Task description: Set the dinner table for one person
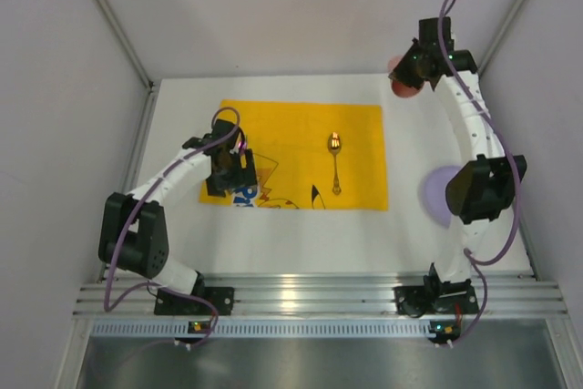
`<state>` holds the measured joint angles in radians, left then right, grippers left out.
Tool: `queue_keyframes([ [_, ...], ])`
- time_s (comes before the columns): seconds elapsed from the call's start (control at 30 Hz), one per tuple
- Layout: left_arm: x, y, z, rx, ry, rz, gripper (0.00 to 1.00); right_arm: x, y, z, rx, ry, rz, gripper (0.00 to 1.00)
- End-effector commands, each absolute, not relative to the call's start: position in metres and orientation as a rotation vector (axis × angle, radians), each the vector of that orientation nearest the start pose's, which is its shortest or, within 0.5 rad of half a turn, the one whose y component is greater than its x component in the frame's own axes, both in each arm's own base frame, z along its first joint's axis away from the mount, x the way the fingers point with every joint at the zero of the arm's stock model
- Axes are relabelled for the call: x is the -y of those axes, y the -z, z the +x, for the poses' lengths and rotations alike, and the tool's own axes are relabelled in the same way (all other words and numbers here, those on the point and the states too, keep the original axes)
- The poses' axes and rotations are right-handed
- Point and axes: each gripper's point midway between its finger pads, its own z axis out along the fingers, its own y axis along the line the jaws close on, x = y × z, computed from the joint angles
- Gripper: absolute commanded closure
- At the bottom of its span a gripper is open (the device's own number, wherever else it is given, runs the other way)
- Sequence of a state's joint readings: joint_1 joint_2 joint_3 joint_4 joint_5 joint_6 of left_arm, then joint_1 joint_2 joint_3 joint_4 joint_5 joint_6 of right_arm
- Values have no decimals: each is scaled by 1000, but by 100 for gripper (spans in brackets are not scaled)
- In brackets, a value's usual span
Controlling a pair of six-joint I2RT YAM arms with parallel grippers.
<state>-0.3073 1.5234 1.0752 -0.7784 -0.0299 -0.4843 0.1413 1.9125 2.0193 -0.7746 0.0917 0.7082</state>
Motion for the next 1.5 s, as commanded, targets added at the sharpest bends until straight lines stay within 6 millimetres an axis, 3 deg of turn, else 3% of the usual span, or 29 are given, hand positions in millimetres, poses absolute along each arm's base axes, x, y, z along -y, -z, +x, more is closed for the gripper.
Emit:
queue_keyframes([
  [0.0, 116, -80, 302, -2727, 238, -324, 8, -123, -233, 463, -2491, -609, 707, 100],
  [0.23, 130, -79, 301, -2710, 359, -361, 9, -145, -195, 410, -2874, -683, 691, 100],
  [0.53, 131, -85, 300, -2676, 381, -382, 9, -154, -169, 395, -3031, -682, 738, 100],
  [0.83, 126, -80, 297, -2675, 372, -393, 9, -153, -144, 398, -3069, -529, 721, 100],
  [0.87, 126, -79, 298, -2679, 372, -393, 9, -154, -142, 398, -3071, -519, 718, 94],
  [0.97, 128, -80, 302, -2678, 382, -390, 9, -154, -143, 407, -3040, -500, 709, 80],
  [1.1, 130, -75, 302, -2695, 400, -400, 9, -166, -163, 430, -2928, -552, 672, 66],
  [1.3, 131, -73, 311, -2708, 407, -391, 9, -183, -172, 452, -2822, -630, 683, 64],
  [1.47, 133, -73, 318, -2717, 401, -371, 10, -199, -173, 459, -2790, -655, 665, 63],
])
